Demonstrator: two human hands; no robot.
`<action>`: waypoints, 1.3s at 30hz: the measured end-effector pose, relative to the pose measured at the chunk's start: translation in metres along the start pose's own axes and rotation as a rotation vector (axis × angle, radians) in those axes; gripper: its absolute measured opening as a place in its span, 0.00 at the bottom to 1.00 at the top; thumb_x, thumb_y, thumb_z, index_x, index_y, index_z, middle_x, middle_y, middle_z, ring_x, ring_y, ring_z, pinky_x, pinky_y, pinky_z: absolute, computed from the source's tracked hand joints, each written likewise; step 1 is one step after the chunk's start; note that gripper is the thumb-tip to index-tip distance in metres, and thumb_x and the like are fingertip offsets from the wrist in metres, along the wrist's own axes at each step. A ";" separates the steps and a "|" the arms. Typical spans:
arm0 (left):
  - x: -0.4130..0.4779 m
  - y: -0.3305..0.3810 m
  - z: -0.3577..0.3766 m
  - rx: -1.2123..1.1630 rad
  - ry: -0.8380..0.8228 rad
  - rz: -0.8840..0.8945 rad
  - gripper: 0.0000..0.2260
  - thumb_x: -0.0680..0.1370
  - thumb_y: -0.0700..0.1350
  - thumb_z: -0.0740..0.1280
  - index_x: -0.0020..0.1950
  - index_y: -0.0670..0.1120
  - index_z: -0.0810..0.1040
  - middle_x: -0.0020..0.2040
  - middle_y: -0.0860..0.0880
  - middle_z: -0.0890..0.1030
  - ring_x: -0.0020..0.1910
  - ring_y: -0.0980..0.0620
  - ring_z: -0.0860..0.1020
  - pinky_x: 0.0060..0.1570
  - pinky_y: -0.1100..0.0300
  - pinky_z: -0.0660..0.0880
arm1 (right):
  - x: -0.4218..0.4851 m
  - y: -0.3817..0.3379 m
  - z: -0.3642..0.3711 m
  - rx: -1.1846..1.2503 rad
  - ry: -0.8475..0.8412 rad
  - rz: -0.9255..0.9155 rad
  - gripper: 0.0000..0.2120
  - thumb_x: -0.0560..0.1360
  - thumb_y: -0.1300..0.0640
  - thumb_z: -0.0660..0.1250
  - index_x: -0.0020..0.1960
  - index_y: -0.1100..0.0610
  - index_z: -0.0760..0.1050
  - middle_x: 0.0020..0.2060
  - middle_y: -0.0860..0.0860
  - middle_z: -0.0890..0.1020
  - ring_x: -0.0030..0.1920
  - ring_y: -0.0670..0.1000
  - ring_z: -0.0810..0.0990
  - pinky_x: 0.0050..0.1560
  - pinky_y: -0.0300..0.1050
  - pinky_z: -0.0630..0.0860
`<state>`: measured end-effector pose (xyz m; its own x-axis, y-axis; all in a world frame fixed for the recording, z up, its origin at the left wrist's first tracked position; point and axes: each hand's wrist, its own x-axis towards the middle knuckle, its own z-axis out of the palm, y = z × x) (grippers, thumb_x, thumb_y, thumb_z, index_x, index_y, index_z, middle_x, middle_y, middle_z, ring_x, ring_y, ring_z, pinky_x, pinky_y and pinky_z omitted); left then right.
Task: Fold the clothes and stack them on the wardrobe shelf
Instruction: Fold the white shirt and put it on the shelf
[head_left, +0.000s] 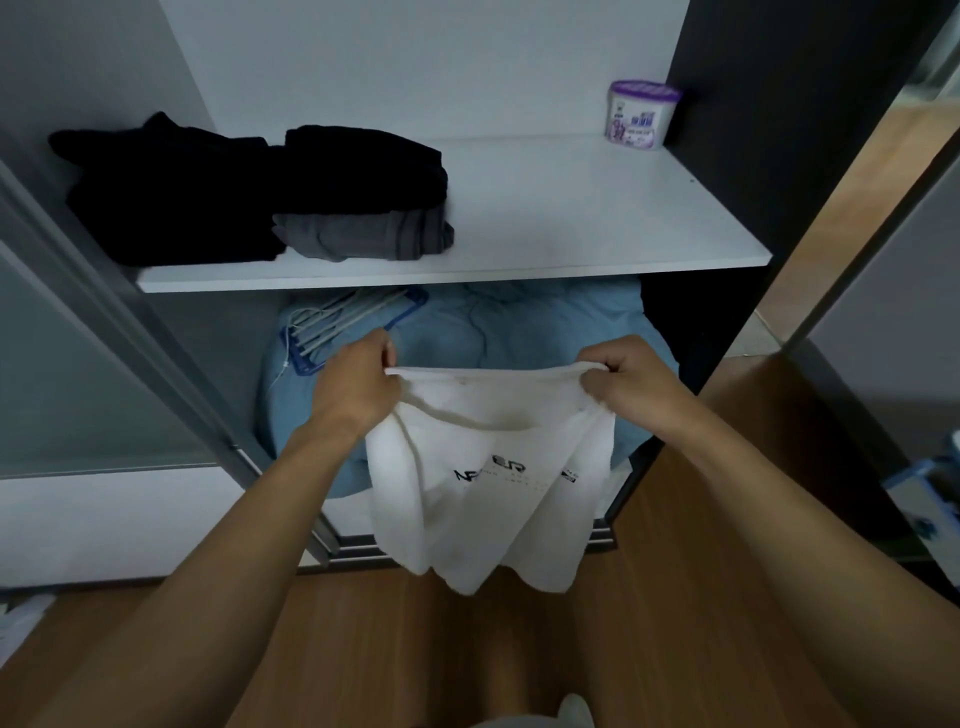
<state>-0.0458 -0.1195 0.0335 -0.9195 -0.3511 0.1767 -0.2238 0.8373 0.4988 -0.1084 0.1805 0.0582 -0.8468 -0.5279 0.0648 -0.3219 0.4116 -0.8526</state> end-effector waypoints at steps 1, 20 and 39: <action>-0.001 -0.002 -0.001 -0.015 -0.012 -0.024 0.09 0.69 0.33 0.62 0.40 0.47 0.72 0.40 0.48 0.79 0.42 0.44 0.77 0.40 0.52 0.72 | -0.001 0.001 0.001 0.037 -0.037 -0.003 0.15 0.73 0.72 0.59 0.29 0.66 0.64 0.25 0.47 0.67 0.28 0.43 0.65 0.30 0.39 0.59; -0.026 -0.027 -0.003 -0.361 -0.004 -0.131 0.11 0.66 0.32 0.63 0.32 0.47 0.77 0.32 0.50 0.79 0.34 0.54 0.75 0.38 0.59 0.71 | -0.006 0.051 0.019 -0.377 -0.163 -0.018 0.16 0.79 0.57 0.63 0.36 0.65 0.74 0.32 0.58 0.79 0.31 0.46 0.72 0.35 0.47 0.68; -0.085 -0.087 0.024 -0.317 -0.586 -0.015 0.13 0.70 0.52 0.79 0.49 0.60 0.79 0.44 0.65 0.82 0.43 0.64 0.79 0.38 0.75 0.72 | -0.026 0.074 0.030 -0.021 -0.030 0.005 0.18 0.81 0.57 0.66 0.34 0.61 0.70 0.29 0.47 0.71 0.29 0.39 0.69 0.31 0.31 0.63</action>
<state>0.0446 -0.1525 -0.0453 -0.9606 -0.0006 -0.2780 -0.2143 0.6386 0.7391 -0.0974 0.2027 -0.0221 -0.8354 -0.5478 0.0444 -0.3264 0.4296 -0.8419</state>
